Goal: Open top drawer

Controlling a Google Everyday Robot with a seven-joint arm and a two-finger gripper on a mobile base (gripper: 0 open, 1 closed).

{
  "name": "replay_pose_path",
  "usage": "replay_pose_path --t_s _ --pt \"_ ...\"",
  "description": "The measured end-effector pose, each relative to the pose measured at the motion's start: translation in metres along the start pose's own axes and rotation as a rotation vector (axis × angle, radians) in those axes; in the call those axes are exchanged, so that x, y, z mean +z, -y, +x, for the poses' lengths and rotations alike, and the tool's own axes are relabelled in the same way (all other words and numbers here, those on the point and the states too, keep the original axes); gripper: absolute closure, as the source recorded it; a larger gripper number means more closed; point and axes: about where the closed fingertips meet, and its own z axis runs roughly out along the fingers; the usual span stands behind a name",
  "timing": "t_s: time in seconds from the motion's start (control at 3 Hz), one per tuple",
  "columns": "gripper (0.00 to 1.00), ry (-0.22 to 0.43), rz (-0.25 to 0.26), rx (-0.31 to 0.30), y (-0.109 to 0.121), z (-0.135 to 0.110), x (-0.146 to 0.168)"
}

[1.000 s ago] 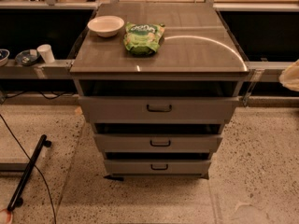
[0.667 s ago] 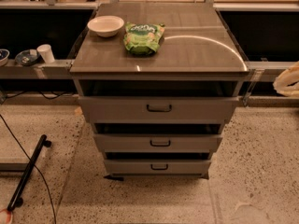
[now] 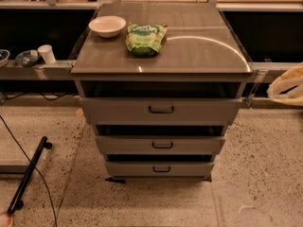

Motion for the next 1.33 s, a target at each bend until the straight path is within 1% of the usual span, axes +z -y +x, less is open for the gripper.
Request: replay_pose_path --t_s 0.33,0.67,1.0,1.33 --pt "1.0 -0.032 0.006 -0.049 -0.002 -0.009 0.005" --pt "1.0 -0.032 0.006 -0.05 -0.001 -0.011 0.003" --pt "1.0 -0.04 -0.002 -0.101 0.001 -0.024 0.007" --pt "0.82 -0.04 -0.002 -0.101 0.001 -0.024 0.007"
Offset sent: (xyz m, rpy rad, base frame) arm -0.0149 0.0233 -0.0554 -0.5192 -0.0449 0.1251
